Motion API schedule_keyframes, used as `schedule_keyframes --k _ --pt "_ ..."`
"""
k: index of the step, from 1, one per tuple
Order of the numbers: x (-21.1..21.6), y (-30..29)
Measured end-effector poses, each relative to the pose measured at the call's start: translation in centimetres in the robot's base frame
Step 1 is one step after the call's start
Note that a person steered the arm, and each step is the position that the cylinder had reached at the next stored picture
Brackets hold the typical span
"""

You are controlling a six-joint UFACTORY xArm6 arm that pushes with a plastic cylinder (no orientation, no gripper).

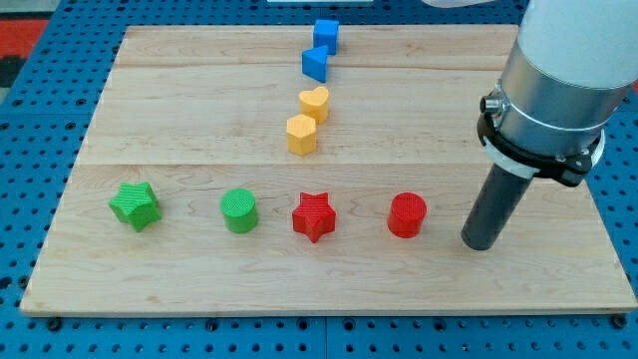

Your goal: Place the yellow blocks below the triangle

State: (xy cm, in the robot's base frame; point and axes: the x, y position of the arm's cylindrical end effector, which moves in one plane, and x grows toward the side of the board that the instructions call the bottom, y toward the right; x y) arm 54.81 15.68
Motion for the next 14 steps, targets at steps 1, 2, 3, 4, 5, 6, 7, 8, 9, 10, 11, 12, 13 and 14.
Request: schedule_keyframes --k 1,2,3,4,5,6,7,8,9,10,11,12,13,14 --pt "0.0 0.0" --pt "0.0 -0.4" --pt "-3.5 3.1" --pt "-8.3 4.1" --pt "-8.8 -3.6" --pt "-9.4 -10.0" --pt "-11.4 -15.1" --pt "-14.9 -15.9" --pt "-18.2 -15.9" --pt "-21.2 -15.9" --pt "-23.0 -15.9" --pt "-23.0 -15.9" --pt "-17.9 -15.8" --pt "-15.7 -19.2"
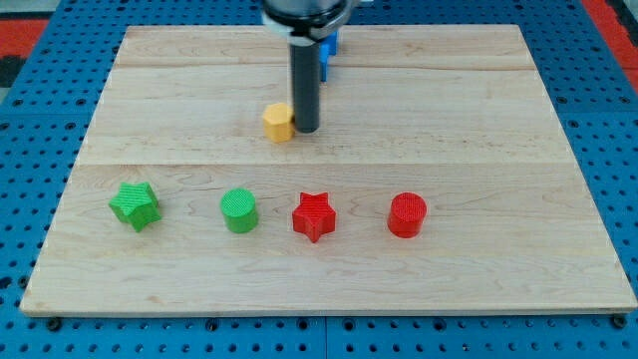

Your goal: Place the yellow blocks below the triangle

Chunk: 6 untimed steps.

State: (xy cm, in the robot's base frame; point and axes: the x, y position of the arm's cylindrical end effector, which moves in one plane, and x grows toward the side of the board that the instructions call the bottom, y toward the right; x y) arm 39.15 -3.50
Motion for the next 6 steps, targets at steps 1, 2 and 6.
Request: schedule_keyframes --k 1,2,6 --pt "0.9 -1.9" --pt "3.5 -2.6" --pt "-4.6 2.0"
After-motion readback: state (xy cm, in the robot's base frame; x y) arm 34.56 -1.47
